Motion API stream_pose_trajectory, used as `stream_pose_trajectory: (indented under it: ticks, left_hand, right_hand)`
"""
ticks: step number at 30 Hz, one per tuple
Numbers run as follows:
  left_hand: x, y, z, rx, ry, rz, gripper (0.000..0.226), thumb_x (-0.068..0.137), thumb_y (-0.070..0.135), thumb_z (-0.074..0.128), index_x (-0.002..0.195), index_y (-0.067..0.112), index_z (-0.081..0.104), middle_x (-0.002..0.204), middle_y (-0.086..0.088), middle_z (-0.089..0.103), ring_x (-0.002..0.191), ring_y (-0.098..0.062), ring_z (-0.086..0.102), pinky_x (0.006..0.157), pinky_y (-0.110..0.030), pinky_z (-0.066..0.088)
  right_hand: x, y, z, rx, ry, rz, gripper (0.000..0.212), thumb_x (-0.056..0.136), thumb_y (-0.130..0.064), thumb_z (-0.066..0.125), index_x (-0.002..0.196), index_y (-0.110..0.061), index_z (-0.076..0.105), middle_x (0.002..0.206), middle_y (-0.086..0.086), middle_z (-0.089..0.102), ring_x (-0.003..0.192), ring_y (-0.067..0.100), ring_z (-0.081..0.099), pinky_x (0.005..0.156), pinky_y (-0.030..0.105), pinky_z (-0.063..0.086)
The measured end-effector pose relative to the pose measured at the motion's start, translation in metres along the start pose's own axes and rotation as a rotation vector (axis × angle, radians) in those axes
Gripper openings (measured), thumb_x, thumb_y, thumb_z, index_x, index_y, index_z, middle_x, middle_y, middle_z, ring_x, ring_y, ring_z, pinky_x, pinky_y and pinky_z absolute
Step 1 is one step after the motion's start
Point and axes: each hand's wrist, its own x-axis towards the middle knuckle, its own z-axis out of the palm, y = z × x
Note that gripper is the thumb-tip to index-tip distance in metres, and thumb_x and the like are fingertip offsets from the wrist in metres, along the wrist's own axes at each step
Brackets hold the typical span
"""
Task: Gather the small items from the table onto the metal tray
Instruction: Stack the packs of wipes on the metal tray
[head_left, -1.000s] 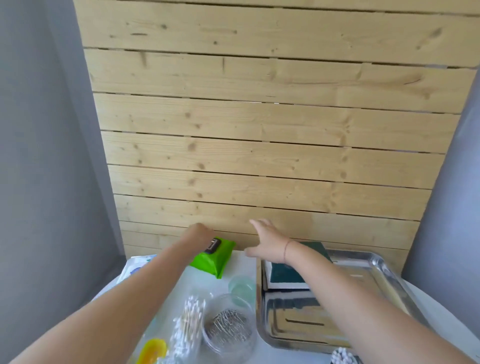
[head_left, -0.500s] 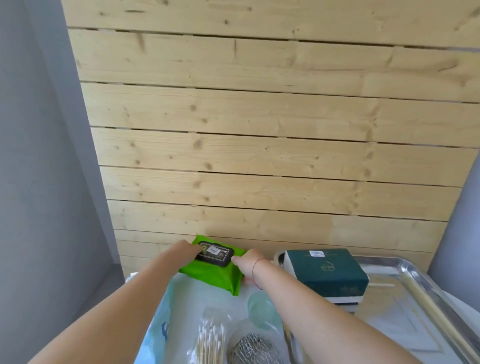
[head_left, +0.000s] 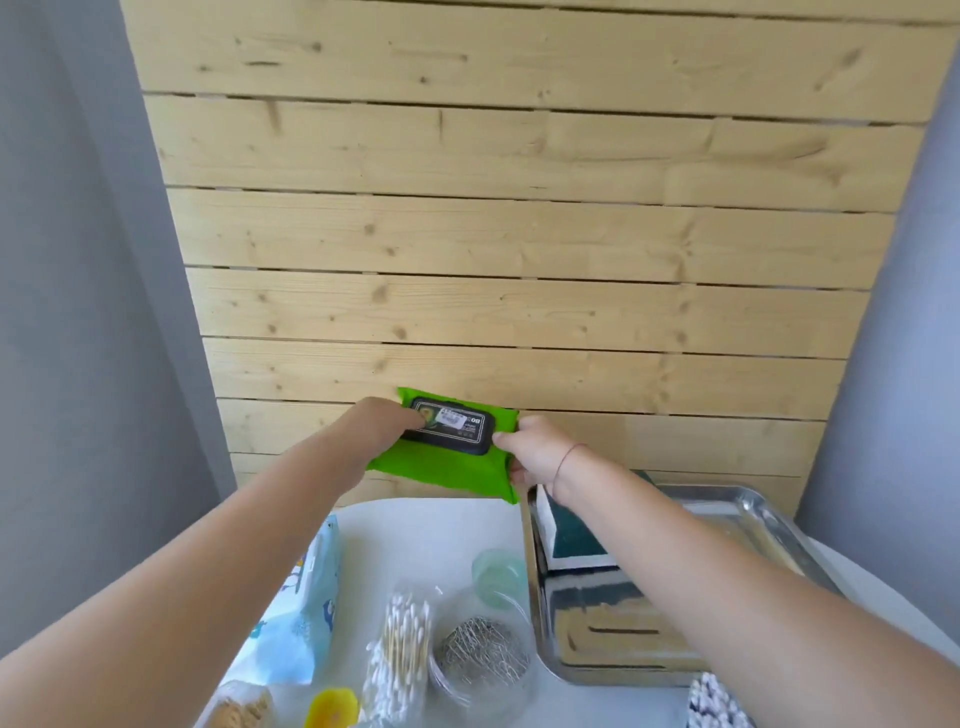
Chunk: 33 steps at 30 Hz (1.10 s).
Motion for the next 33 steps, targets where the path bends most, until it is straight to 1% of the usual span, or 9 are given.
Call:
stream_pose_trajectory:
  ticks: [2,6,8,14,18,24,27,30,33]
  left_hand:
    - [-0.036,0.026,0.010,-0.017,-0.060,0.058,0.007,0.087,0.015,0.060,0.086,0.008,0.063,0.081,-0.010,0.057,0.072,-0.023,0.051,0.068,-0.028,0.038]
    - [-0.094,0.047,0.046,-0.090,-0.272,0.069,0.019,0.086,0.013,0.056,0.099,0.003,0.065,0.093,-0.012,0.062,0.083,-0.025,0.057,0.081,-0.033,0.044]
    - [-0.112,0.046,0.071,-0.146,-0.360,0.038,0.009,0.087,0.010,0.055,0.090,0.006,0.062,0.088,-0.009,0.062,0.079,-0.023,0.057,0.080,-0.031,0.045]
    - [-0.137,0.016,0.134,-0.274,-0.498,-0.148,0.014,0.089,0.004,0.051,0.084,0.012,0.062,0.063,0.000,0.067,0.045,-0.006,0.064,0.040,-0.015,0.048]
    - [-0.133,-0.009,0.157,-0.285,-0.486,-0.281,0.022,0.086,0.006,0.054,0.107,0.010,0.061,0.090,-0.008,0.069,0.072,-0.018,0.065,0.055,-0.024,0.055]
    - [-0.116,-0.024,0.174,-0.292,-0.440,-0.386,0.015,0.081,0.008,0.061,0.095,0.013,0.057,0.094,-0.011,0.069,0.081,-0.023,0.065,0.067,-0.031,0.055]
    - [-0.096,-0.034,0.183,-0.274,-0.430,-0.396,0.046,0.063,0.016,0.071,0.108,0.016,0.059,0.107,-0.014,0.071,0.099,-0.030,0.067,0.093,-0.043,0.054]
    - [-0.068,-0.050,0.193,-0.273,-0.439,-0.415,0.070,0.044,0.020,0.073,0.112,0.018,0.061,0.108,-0.015,0.072,0.101,-0.033,0.068,0.095,-0.048,0.052]
    - [-0.070,-0.042,0.190,-0.286,-0.413,-0.385,0.057,0.053,0.019,0.065,0.110,0.013,0.063,0.108,-0.019,0.071,0.101,-0.036,0.068,0.095,-0.050,0.052]
  right_hand:
    - [-0.027,-0.010,-0.038,-0.005,-0.030,-0.014,0.013,0.096,-0.004,0.046,0.096,-0.005,0.059,0.091,0.011,0.061,0.066,0.015,0.056,0.060,0.027,0.049]
    - [-0.076,-0.009,-0.109,-0.085,-0.068,0.014,0.016,0.097,-0.002,0.043,0.097,-0.012,0.055,0.080,0.004,0.061,0.061,0.012,0.062,0.051,0.021,0.053]
    - [-0.090,0.004,-0.136,-0.140,-0.062,0.057,0.016,0.096,-0.001,0.043,0.105,-0.010,0.054,0.082,0.005,0.061,0.066,0.014,0.060,0.050,0.019,0.052]
    - [-0.102,0.067,-0.172,-0.186,-0.104,0.234,0.017,0.096,0.001,0.043,0.093,-0.011,0.053,0.078,0.006,0.060,0.054,0.009,0.062,0.048,0.020,0.050]
    - [-0.099,0.098,-0.170,-0.204,-0.117,0.321,0.016,0.095,0.000,0.045,0.100,-0.010,0.055,0.090,0.007,0.064,0.073,0.016,0.062,0.059,0.022,0.053]
    - [-0.081,0.123,-0.157,-0.184,-0.100,0.409,0.031,0.095,-0.001,0.045,0.125,-0.005,0.051,0.102,0.008,0.063,0.081,0.015,0.061,0.069,0.024,0.052]
    - [-0.074,0.126,-0.155,-0.150,-0.087,0.414,0.034,0.095,0.001,0.042,0.128,-0.005,0.050,0.095,0.004,0.063,0.080,0.013,0.060,0.070,0.025,0.052]
    - [-0.065,0.130,-0.157,-0.139,-0.050,0.379,0.045,0.093,0.002,0.047,0.137,-0.005,0.044,0.126,0.012,0.058,0.101,0.021,0.059,0.082,0.031,0.052]
    - [-0.062,0.130,-0.153,-0.107,-0.026,0.369,0.047,0.092,-0.002,0.051,0.138,-0.006,0.040,0.134,0.016,0.052,0.102,0.022,0.056,0.075,0.028,0.051]
